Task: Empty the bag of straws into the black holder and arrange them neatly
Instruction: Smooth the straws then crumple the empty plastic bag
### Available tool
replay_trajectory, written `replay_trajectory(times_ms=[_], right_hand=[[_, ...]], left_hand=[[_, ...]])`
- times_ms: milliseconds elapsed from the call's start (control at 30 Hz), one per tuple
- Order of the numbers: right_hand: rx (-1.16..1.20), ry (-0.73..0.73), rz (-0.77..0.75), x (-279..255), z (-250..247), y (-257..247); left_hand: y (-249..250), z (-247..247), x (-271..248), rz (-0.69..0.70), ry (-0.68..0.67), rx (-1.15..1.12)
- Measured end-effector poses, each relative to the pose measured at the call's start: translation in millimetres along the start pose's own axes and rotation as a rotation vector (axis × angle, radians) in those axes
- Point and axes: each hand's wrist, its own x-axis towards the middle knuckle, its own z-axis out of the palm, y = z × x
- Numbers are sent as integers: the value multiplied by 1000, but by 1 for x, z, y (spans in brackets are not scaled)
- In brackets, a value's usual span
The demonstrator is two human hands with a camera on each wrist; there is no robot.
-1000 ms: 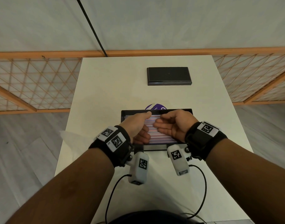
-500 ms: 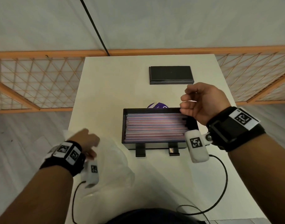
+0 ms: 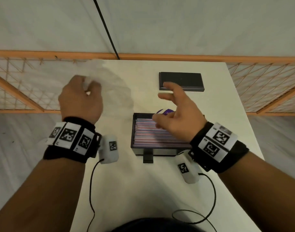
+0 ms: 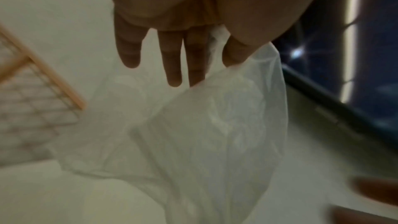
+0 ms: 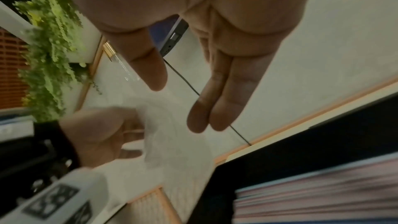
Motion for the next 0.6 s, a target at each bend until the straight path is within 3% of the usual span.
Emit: replay_trajectory(times_ms=[33,100,200,267,400,467,567,600], right_hand=[[28,-24,-38,2,6,-2],[237,-52,-105,5,16,-9],[590,-84,-188,10,23,-14],[543,-37,-204,6,18,-18],[130,116,-212,2,11,-8],[4,263,-168,3,8,-5],[-30,500,-64,12,-6,1],[-1,538,-51,13,-9,-2]], left_hand=[[13,-3,-5,22,-16,-133],[35,2,-21,-32,-171,-532],[51,16,-46,-211,-567,-849],[50,25,-58,-322,-733,-962],[45,31,-64,-432,-858,-1043],[48,26,-65,-362,-830,-957],[48,17,-67,-40,-648,-613],[47,13,-69,49,-681,-543]])
